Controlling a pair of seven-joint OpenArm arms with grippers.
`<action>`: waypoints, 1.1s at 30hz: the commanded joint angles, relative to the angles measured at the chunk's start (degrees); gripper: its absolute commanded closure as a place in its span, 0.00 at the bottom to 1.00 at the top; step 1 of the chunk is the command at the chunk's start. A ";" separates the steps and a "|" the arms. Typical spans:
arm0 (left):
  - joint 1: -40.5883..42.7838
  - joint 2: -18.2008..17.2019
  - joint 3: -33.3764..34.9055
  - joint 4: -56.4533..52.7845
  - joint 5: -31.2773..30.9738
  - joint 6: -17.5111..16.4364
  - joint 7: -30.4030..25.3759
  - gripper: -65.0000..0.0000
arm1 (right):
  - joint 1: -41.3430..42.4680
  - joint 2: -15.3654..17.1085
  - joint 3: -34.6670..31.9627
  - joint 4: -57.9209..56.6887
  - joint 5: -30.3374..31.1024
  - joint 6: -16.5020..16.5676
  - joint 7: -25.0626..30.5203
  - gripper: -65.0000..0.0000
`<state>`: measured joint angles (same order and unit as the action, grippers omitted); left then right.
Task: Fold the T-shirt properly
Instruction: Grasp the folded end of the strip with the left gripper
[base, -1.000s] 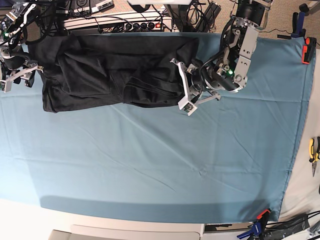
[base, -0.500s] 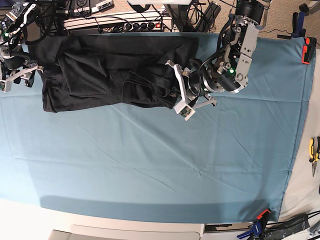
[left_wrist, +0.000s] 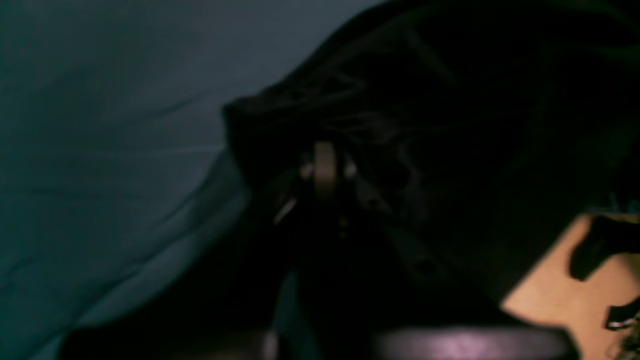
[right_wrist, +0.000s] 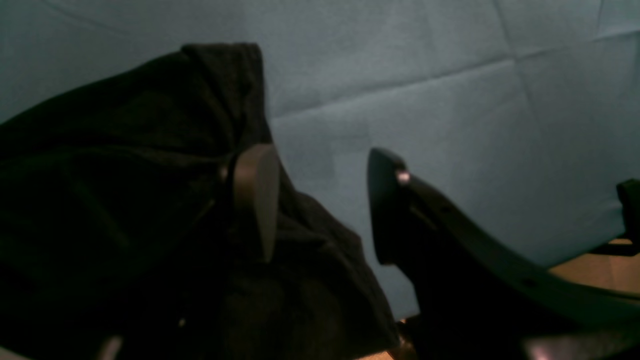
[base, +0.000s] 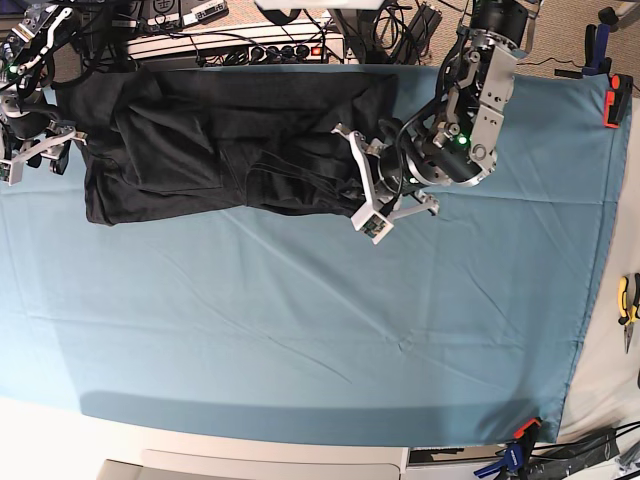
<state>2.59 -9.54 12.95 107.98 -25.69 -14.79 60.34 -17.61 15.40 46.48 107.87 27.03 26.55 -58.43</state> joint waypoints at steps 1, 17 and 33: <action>-0.50 0.20 -0.07 1.03 -1.25 -0.02 -1.16 1.00 | 0.31 1.29 0.33 0.74 0.55 -0.24 1.46 0.56; 2.47 0.63 -0.07 1.03 1.14 -1.66 -1.44 1.00 | 0.31 1.29 0.33 0.74 0.57 -0.24 1.66 0.56; 2.49 0.46 -0.07 0.98 11.19 -0.02 -2.89 1.00 | 0.31 1.29 0.33 0.74 0.61 -0.24 2.56 0.56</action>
<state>5.74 -9.10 12.99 107.98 -14.17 -14.96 58.57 -17.61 15.40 46.48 107.87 27.03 26.55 -57.56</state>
